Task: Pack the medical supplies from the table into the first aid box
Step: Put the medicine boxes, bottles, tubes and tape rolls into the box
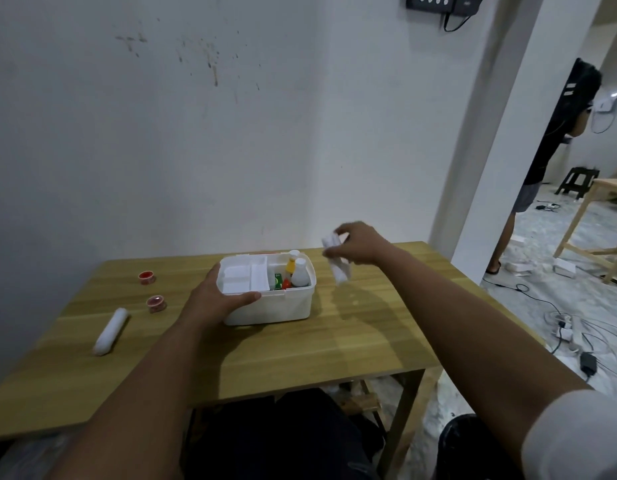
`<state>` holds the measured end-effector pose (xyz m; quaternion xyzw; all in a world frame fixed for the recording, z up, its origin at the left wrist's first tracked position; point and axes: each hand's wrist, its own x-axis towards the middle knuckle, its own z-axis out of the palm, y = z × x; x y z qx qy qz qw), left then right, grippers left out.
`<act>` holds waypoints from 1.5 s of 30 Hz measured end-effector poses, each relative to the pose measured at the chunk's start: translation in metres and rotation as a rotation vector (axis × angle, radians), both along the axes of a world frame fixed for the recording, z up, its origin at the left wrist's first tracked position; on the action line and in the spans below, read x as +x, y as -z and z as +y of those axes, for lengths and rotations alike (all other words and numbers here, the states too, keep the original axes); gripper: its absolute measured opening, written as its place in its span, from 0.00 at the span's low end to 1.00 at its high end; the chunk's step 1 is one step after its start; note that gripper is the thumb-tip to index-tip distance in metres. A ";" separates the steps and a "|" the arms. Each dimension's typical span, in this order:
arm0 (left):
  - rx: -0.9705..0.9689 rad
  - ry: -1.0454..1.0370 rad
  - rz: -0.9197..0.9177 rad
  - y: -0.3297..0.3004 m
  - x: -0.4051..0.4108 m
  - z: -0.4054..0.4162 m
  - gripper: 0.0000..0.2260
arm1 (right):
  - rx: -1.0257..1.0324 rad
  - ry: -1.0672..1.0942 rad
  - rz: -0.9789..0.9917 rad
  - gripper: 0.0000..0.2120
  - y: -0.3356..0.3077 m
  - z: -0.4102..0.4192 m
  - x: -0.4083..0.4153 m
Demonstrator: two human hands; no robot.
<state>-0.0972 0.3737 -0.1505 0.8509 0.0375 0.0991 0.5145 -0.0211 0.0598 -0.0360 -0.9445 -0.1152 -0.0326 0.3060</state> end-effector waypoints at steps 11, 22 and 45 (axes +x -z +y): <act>0.011 -0.009 0.000 -0.001 -0.001 0.000 0.45 | 0.173 0.074 -0.176 0.29 0.026 0.063 -0.017; 0.016 -0.016 -0.019 -0.004 -0.005 -0.003 0.38 | -0.007 0.047 -0.313 0.24 0.063 0.066 -0.033; 0.048 -0.026 0.005 0.006 0.006 0.005 0.48 | -0.026 -0.292 -0.324 0.13 0.066 0.039 -0.022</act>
